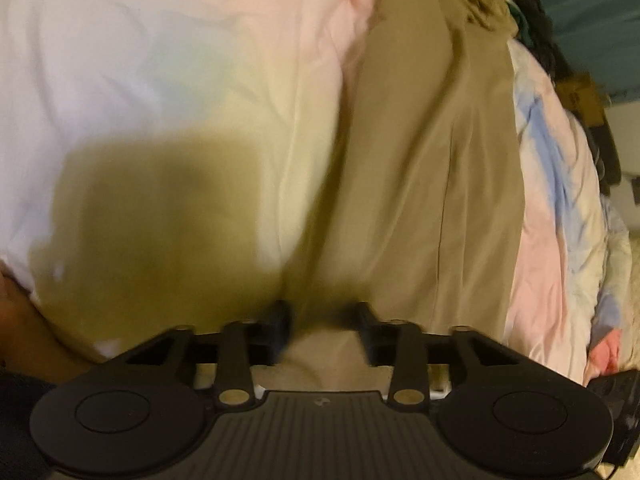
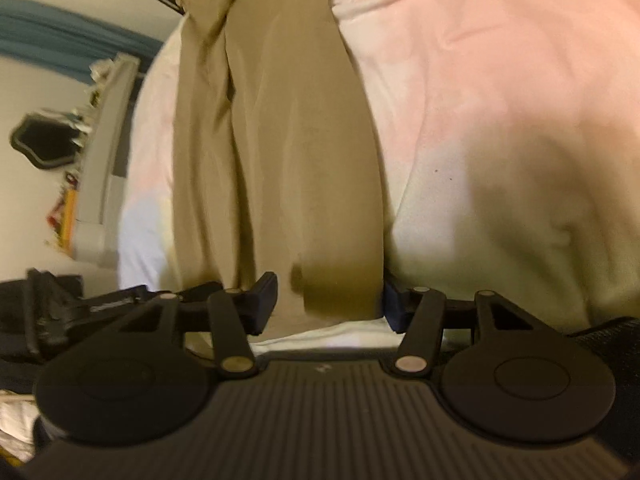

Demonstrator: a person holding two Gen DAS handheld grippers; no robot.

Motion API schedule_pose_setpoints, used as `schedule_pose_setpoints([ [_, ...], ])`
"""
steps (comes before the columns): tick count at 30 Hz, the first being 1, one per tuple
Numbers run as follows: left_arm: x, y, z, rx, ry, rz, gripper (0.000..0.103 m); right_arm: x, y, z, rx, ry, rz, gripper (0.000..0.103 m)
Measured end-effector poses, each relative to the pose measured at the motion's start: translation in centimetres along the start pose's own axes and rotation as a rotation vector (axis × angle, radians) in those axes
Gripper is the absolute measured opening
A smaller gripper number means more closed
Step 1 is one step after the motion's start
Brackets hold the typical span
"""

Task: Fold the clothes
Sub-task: 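Grasp the hem end of the beige strip with both grippers, then lift the hem end with both grippers and fold it onto the collar end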

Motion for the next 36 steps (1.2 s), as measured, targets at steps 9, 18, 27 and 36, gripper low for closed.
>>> schedule_pose_setpoints([
  [9,1.7,1.7,-0.1,0.04,-0.043,0.095,0.008,0.0,2.5,-0.6,0.065,-0.013,-0.021,0.014],
  [18,7.1,13.1,-2.6,0.298,-0.074,0.414,0.007,-4.8,14.5,-5.6,0.343,0.024,-0.214,0.012],
  [27,11.6,18.7,3.7,0.401,-0.139,0.469,0.006,-6.0,21.2,-2.4,0.476,0.078,-0.286,0.012],
  [36,6.5,18.3,10.8,0.329,-0.044,0.465,0.005,-1.2,18.6,5.3,0.432,0.006,-0.274,0.011],
])
Point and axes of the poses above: each gripper's, at about its wrist camera, not at the fingertips, and y roughly against the way its jaws point, x to its right, z to its underside, the point moved 9 cm from there along -y, roughly the way its jaws point, and after that the axes turned 13 degrees about z, right-handed, at the moved point
